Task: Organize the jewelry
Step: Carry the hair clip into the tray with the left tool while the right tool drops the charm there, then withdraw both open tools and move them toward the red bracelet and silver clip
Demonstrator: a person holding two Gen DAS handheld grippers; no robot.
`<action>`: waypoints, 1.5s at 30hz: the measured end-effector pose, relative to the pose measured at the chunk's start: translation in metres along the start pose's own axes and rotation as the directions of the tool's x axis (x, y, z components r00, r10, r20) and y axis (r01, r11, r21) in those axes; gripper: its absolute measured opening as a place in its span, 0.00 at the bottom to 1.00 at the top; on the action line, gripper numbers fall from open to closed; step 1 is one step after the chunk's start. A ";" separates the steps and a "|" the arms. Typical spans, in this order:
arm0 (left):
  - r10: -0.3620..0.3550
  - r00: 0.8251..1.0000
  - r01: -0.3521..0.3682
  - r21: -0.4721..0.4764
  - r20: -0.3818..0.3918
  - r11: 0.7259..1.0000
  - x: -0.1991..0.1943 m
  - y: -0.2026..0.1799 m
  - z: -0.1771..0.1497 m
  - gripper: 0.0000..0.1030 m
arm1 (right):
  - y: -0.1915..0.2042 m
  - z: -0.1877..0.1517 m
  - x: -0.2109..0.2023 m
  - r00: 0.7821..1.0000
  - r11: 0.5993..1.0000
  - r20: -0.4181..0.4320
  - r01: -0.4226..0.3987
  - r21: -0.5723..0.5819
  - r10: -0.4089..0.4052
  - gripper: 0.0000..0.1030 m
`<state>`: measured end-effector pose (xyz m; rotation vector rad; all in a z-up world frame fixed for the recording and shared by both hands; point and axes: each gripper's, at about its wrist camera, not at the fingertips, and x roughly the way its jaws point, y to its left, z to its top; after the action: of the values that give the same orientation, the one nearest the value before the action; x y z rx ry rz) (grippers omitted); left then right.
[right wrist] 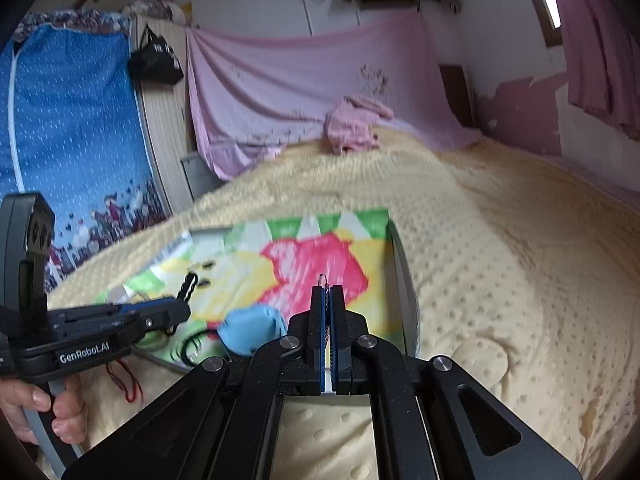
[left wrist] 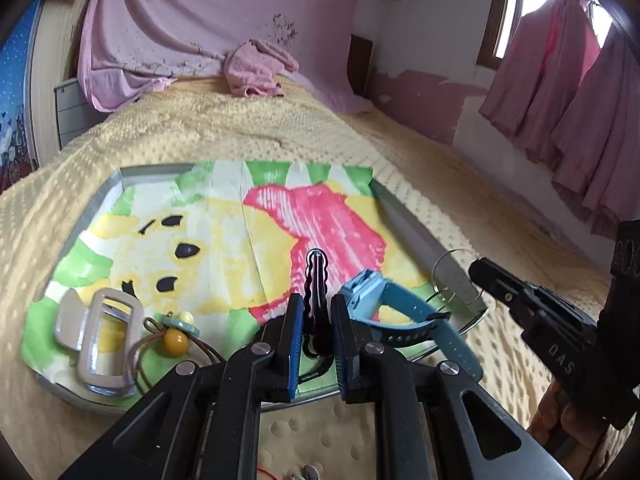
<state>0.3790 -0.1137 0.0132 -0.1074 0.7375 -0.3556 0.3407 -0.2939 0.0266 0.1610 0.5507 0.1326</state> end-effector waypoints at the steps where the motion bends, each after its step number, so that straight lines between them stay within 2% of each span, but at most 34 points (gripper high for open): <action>1: 0.005 1.000 -0.005 0.001 -0.014 1.000 0.004 0.000 -0.002 0.13 | 0.001 -0.003 0.007 1.000 1.000 -0.027 -0.001 -0.004 0.001 0.02; 6: 0.020 0.997 -0.022 -0.015 -0.076 1.000 0.021 0.003 -0.011 0.13 | 0.008 -0.016 0.027 0.995 0.999 -0.102 0.015 -0.039 -0.019 0.02; 13: 0.018 0.998 -0.020 -0.034 -0.053 0.999 0.018 0.004 -0.012 0.13 | 0.007 -0.022 0.035 0.990 0.999 -0.140 0.020 -0.036 -0.025 0.02; 16: 0.042 0.998 -0.043 -0.030 -0.039 0.999 0.016 0.003 -0.013 0.13 | 0.005 -0.022 0.033 0.990 0.999 -0.140 0.021 -0.032 -0.025 0.03; 22: 0.070 0.998 -0.069 -0.054 0.001 0.996 0.006 0.003 -0.015 0.24 | 0.000 -0.022 0.030 0.991 0.999 -0.127 0.042 -0.011 -0.043 0.07; 24: 0.081 0.996 -0.080 -0.064 0.022 0.995 0.001 0.004 -0.015 0.38 | -0.002 -0.021 0.026 0.992 0.999 -0.115 0.045 -0.002 -0.045 0.25; 25: 0.086 0.996 -0.083 -0.068 0.036 0.994 -0.002 0.005 -0.015 0.43 | -0.003 -0.020 0.024 0.993 0.999 -0.107 0.047 0.001 -0.046 0.30; 26: 0.091 0.994 -0.087 -0.074 0.054 0.993 -0.006 0.006 -0.015 0.51 | -0.003 -0.020 0.023 0.994 0.999 -0.100 0.047 0.003 -0.046 0.33; 29: 0.107 0.989 -0.099 -0.076 0.105 0.992 -0.019 0.006 -0.016 0.53 | -0.002 -0.017 0.016 0.996 0.999 -0.074 0.047 -0.001 -0.047 0.33; 31: 0.123 0.984 -0.115 -0.068 0.131 0.991 -0.027 0.005 -0.016 0.59 | 0.000 -0.016 0.011 0.997 0.999 -0.052 0.052 -0.004 -0.052 0.33; 33: 0.137 0.977 -0.127 -0.065 0.165 0.990 -0.036 0.004 -0.017 0.72 | 0.001 -0.015 0.003 0.999 0.999 -0.024 0.048 0.000 -0.048 0.34; 34: 0.146 0.970 -0.136 -0.067 0.193 0.988 -0.043 0.004 -0.018 0.75 | 0.001 -0.015 -0.002 0.999 0.999 -0.001 0.045 0.006 -0.045 0.36; 36: 0.163 0.960 -0.149 -0.074 0.228 0.986 -0.054 0.005 -0.020 0.86 | 0.001 -0.013 -0.013 0.998 0.999 0.045 0.039 0.016 -0.040 0.51; 40: 0.191 0.939 -0.171 -0.094 0.287 0.981 -0.075 0.010 -0.026 0.96 | 0.005 -0.012 -0.035 0.991 0.999 0.135 0.015 0.030 -0.019 0.59; 42: 0.198 0.932 -0.174 -0.103 0.304 0.979 -0.084 0.013 -0.030 0.98 | 0.009 -0.012 -0.045 0.986 1.000 0.166 0.005 0.022 -0.009 0.72; 45: 0.218 0.918 -0.190 -0.114 0.332 0.975 -0.100 0.019 -0.038 1.00 | 0.015 -0.014 -0.060 0.977 1.000 0.214 -0.002 -0.002 0.002 0.84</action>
<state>0.2900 -0.0594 0.0450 -0.1622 0.4104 -0.1013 0.2810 -0.2874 0.0480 0.1713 0.3358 0.1161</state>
